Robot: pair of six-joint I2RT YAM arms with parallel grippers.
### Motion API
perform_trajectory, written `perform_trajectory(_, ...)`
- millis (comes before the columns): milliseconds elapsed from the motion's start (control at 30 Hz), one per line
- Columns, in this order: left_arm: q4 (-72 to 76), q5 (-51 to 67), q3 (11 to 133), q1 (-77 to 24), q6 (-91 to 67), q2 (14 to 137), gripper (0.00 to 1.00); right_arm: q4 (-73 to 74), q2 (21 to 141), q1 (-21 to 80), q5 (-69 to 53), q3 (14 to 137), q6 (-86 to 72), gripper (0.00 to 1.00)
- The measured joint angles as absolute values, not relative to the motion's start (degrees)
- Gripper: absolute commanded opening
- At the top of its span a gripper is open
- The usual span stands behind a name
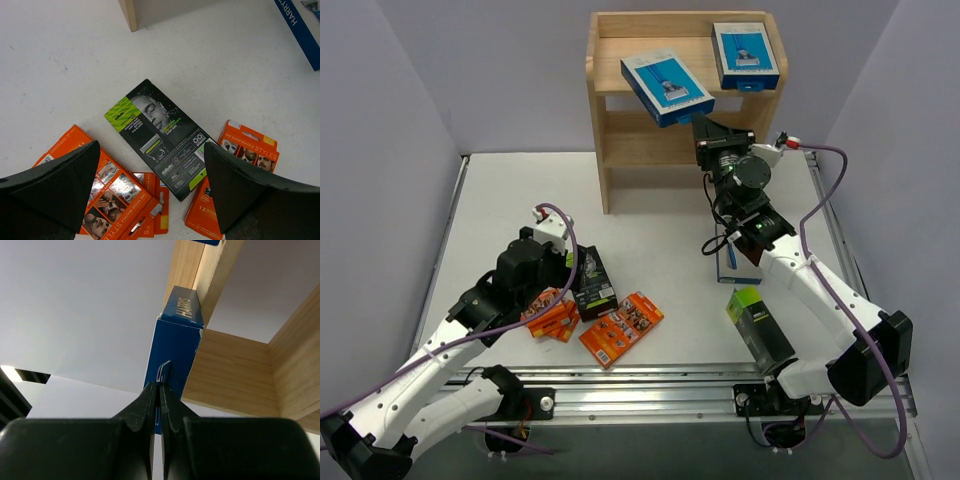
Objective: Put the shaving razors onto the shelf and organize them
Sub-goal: Place the shaving razor onto shelf
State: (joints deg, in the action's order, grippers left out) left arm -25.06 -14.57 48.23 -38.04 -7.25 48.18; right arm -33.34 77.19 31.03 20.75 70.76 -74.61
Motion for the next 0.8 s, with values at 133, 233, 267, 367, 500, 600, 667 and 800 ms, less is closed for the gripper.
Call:
perform_trajectory(133, -25.06, -14.55, 48.23, -38.52, -7.25, 48.18, 0.94, -33.56, 77.89, 33.08, 24.93, 70.74, -74.54, 0.0)
perform_trajectory(233, -25.08, -14.57, 48.23, -38.7, -7.22, 48.18, 0.94, -33.76, 78.15, 35.2, 29.12, 70.74, -74.13, 0.0)
perform_trajectory(267, -25.06, -14.57, 48.23, -38.7, -7.25, 48.18, 0.94, -33.93, 78.32, 35.62, 30.28, 70.76, -74.02, 0.0)
perform_trajectory(367, -25.06, -14.57, 48.23, -38.92, -7.25, 48.18, 0.94, -34.37, 79.24, 36.6, 33.15, 70.94, -73.93, 0.0)
perform_trajectory(500, -25.06, -14.59, 48.23, -39.24, -7.25, 48.27, 0.94, -34.52, 81.19, 38.06, 37.69, 72.1, -73.87, 0.0)
perform_trajectory(600, -25.06, -14.79, 48.23, -39.64, -7.25, 48.47, 0.94, -35.88, 82.46, 39.4, 41.3, 72.93, -73.49, 0.0)
perform_trajectory(667, -25.06, -14.81, 48.23, -39.79, -7.22, 48.62, 0.94, -37.39, 83.29, 40.03, 42.96, 73.34, -73.47, 0.0)
perform_trajectory(800, -25.08, -14.85, 48.23, -40.14, -7.25, 48.86, 0.94, -40.38, 84.75, 40.66, 45.19, 73.69, -73.47, 0.0)
